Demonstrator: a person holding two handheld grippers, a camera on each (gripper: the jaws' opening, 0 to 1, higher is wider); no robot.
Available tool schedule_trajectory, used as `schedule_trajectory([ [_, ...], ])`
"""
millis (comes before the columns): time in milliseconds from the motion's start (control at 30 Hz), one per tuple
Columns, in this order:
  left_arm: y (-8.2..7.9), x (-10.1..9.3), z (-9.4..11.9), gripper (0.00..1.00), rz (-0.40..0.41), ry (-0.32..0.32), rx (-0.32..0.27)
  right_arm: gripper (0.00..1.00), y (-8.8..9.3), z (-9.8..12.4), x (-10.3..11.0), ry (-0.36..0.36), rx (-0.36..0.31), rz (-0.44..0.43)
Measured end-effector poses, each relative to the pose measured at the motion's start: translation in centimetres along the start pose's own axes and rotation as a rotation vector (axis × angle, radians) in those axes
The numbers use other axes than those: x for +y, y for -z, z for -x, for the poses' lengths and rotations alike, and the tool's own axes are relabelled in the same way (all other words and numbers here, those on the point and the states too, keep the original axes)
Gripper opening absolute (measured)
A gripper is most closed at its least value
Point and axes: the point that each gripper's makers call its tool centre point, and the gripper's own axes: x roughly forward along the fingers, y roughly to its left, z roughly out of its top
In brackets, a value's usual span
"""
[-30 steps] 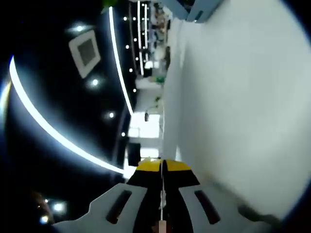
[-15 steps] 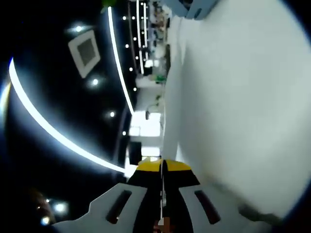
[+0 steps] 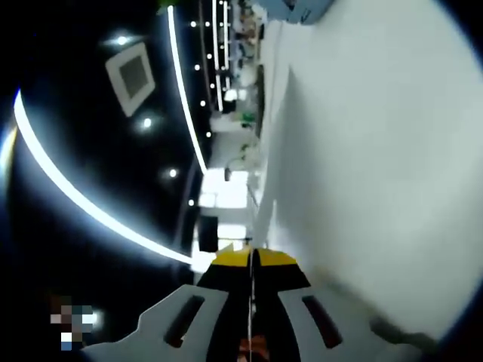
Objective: Pick up the paper insert the paper into the punch align the paper edges press the punch to punch holes
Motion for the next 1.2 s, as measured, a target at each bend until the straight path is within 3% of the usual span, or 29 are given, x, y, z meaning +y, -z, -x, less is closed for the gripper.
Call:
schedule_trajectory([
  [233, 0.03, 0.54, 0.05, 0.08, -0.037, -0.031, -0.011, 0.04, 0.24, -0.03, -0.06, -0.002, 0.006, 0.001],
  [433, -0.18, 0.76, 0.08, 0.05, -0.053, -0.041, -0.023, 0.04, 0.32, 0.03, -0.13, 0.004, 0.01, 0.011],
  [700, -0.02, 0.81, -0.03, 0.04, -0.087, -0.041, -0.012, 0.04, 0.24, 0.22, -0.6, 0.039, 0.018, 0.053],
  [1200, -0.16, 0.75, -0.14, 0.04, -0.112, -0.043, -0.021, 0.05, 0.14, 0.45, -0.58, 0.021, 0.047, 0.095],
])
